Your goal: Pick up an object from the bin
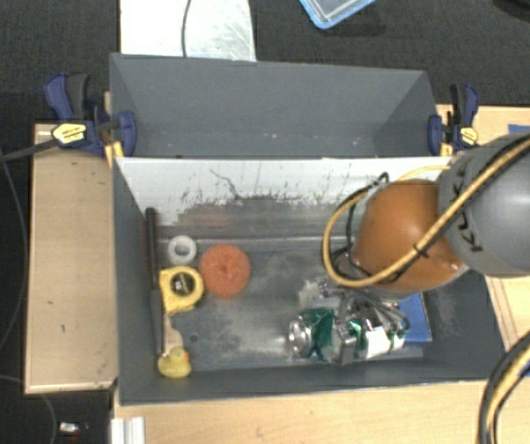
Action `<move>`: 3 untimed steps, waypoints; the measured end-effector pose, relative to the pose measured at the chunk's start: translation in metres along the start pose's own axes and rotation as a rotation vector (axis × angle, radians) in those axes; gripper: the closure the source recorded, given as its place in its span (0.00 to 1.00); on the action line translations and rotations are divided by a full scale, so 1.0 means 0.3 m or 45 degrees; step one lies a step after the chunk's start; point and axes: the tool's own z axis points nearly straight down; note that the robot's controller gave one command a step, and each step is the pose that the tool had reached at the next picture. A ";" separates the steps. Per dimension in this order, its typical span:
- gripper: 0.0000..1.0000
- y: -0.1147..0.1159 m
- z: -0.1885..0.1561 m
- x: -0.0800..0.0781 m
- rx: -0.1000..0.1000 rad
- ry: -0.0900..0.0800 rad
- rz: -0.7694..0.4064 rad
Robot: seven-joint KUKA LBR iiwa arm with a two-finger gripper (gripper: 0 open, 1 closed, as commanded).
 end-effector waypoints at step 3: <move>1.00 -0.003 0.033 0.045 -0.002 -0.005 -0.250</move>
Offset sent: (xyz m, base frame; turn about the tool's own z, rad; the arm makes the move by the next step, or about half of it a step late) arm 0.0000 0.0000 0.0000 0.0000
